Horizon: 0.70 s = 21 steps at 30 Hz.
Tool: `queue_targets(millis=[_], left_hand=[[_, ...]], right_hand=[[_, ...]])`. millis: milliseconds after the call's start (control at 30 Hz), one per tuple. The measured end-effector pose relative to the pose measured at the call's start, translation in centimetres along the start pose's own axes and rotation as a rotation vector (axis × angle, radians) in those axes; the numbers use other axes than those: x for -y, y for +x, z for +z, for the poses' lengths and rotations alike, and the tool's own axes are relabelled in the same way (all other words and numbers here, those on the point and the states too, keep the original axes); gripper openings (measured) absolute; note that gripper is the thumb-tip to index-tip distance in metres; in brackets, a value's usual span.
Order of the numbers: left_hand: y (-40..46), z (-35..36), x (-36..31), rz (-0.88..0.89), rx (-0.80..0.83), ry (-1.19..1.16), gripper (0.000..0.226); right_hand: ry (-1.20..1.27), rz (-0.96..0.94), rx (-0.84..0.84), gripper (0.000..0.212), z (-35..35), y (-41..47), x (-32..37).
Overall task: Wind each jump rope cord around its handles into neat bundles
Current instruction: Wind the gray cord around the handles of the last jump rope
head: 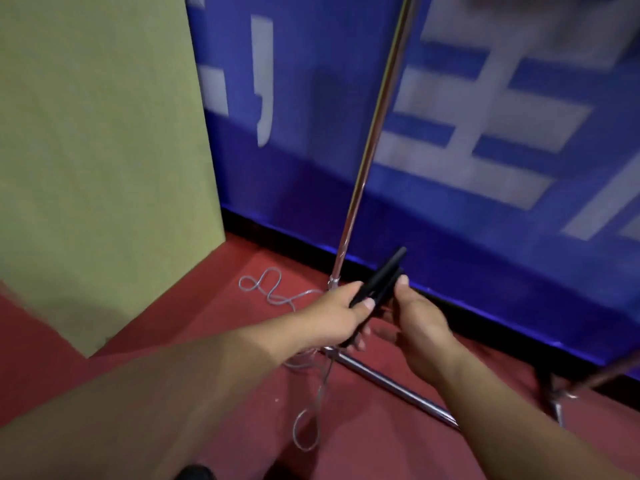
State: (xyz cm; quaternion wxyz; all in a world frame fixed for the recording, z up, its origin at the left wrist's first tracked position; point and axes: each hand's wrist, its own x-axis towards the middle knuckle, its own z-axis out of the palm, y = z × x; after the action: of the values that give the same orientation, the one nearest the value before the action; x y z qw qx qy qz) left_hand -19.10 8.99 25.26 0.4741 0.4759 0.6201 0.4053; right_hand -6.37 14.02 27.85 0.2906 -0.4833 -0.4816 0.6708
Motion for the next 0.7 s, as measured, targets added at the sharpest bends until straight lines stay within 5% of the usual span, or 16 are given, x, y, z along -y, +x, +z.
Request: queue_targets(millis=[233,533,700], left_hand=[[-8.7,4.4,-12.8,0.094,0.033,0.093,0.029],[-16.3,6.2,-14.2,0.080,0.142,0.081,0.031],[-17.1,5.7,-14.2,0.057,0.125,0.114,0.028]], right_hand=[[0.123,-0.240,-0.038,0.036,-3.3,-13.4,8.9],[0.184,-0.213,0.058,0.017,-4.8,-20.2,7.3],[0.178,-0.129,0.091,0.025,-5.1,-20.6,7.3]])
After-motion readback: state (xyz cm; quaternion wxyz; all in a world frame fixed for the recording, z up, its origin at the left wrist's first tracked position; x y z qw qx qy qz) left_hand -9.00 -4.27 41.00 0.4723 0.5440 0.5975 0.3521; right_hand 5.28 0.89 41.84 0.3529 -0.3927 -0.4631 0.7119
